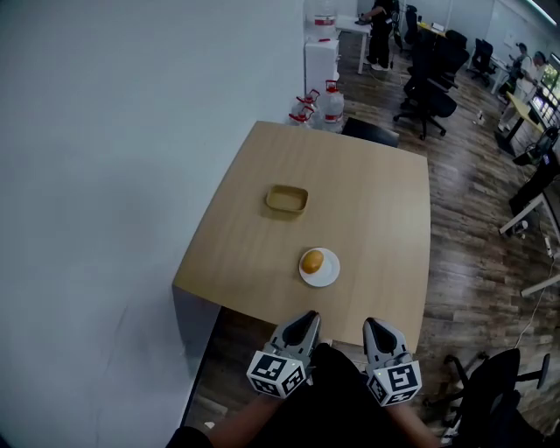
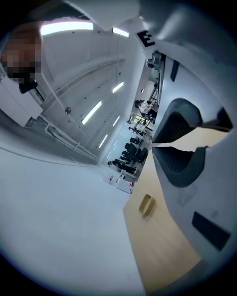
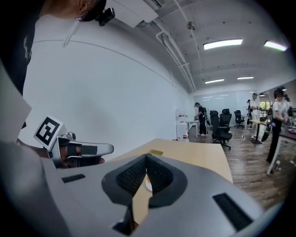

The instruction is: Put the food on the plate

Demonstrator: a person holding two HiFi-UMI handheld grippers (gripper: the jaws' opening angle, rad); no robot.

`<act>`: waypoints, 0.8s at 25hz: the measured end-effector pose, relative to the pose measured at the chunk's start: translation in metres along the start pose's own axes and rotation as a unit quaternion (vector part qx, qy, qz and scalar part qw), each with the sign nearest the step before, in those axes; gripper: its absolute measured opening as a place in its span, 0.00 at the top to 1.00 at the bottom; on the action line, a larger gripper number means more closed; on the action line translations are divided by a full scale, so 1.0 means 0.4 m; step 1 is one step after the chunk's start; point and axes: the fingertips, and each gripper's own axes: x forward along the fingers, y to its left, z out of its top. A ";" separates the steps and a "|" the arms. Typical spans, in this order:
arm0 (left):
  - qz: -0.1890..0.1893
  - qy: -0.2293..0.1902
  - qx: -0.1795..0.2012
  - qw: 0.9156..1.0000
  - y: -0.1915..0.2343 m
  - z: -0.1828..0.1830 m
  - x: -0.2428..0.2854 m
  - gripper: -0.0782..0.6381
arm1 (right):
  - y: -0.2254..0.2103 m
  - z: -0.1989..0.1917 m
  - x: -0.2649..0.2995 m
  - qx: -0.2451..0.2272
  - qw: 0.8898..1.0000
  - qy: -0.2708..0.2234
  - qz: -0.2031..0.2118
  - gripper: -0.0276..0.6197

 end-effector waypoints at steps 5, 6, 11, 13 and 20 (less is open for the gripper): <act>0.022 0.008 0.052 0.998 -0.015 -0.026 -0.052 0.86 | 0.019 -0.015 -0.046 -0.002 1.000 -0.008 -0.028 0.86; 0.024 0.009 0.053 0.998 -0.019 -0.029 -0.062 0.86 | 0.017 -0.019 -0.058 0.004 0.999 -0.009 -0.032 0.86; 0.034 -0.001 0.060 0.998 -0.039 -0.026 -0.120 0.86 | 0.020 -0.030 -0.120 -0.016 0.999 -0.018 -0.048 0.86; 0.039 -0.007 0.069 0.997 -0.042 -0.017 -0.138 0.86 | 0.021 -0.027 -0.130 -0.022 0.998 -0.021 -0.052 0.86; 0.049 -0.026 0.102 0.993 -0.051 0.029 -0.163 0.86 | -0.007 0.022 -0.168 -0.024 0.996 -0.056 -0.064 0.86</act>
